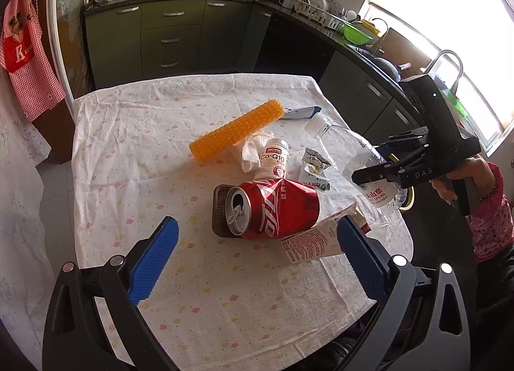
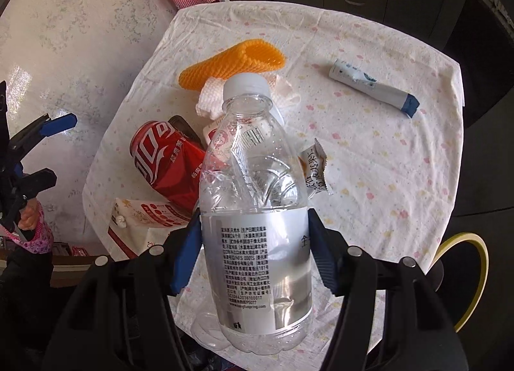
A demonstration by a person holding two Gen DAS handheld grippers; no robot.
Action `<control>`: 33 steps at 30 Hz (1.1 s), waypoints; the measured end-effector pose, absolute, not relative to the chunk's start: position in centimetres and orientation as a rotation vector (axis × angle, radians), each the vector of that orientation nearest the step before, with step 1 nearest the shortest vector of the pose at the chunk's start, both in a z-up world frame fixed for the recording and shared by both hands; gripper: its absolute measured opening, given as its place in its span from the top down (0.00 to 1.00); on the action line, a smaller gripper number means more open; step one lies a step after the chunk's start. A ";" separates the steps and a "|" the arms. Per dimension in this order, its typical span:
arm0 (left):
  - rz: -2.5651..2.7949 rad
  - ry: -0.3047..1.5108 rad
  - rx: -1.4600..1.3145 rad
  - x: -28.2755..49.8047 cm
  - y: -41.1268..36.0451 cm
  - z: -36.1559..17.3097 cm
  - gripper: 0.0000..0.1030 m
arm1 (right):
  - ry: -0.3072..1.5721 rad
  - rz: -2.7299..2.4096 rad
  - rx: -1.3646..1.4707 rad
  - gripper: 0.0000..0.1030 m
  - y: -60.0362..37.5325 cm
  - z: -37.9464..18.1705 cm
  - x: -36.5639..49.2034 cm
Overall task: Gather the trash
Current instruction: 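Lift the water bottle with the right tool and drop it into the bin, then grasp the white milk carton with the left tool and lift it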
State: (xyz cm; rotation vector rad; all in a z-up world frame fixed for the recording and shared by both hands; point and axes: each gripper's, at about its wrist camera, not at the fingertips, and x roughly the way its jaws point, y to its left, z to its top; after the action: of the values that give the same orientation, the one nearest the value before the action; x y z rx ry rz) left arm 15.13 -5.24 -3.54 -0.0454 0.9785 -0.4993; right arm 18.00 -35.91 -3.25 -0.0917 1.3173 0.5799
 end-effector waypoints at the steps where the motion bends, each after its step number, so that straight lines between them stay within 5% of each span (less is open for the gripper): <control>1: -0.501 0.978 -0.043 15.1 -5.3 -3.5 0.05 | 1.313 0.566 -0.091 0.42 -36.5 -3.0 17.9; 9: -0.529 0.969 -0.030 15.5 -6.2 -3.3 0.05 | 1.342 0.254 -0.048 0.42 -48.6 -2.9 17.2; 17: -0.566 0.977 0.006 15.9 -8.7 -3.3 0.05 | 1.526 -0.015 0.031 0.42 -61.9 -8.9 15.8; 25: -0.585 0.983 0.045 15.8 -10.3 -3.0 0.05 | 1.618 -0.083 0.093 0.39 -66.2 -14.2 17.7; 27: -0.591 0.982 0.054 15.5 -10.6 -2.8 0.05 | 1.596 -0.123 0.092 0.32 -66.8 -14.1 17.9; 33: -0.611 0.969 0.070 14.8 -11.0 -2.2 0.05 | 1.503 -0.073 0.115 0.32 -66.0 -11.2 15.6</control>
State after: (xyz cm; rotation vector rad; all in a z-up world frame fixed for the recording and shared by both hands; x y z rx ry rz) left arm 14.83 -10.99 -2.21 0.0700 0.9692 -0.6111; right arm 15.58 -66.02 -11.22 0.1148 1.5025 -0.0726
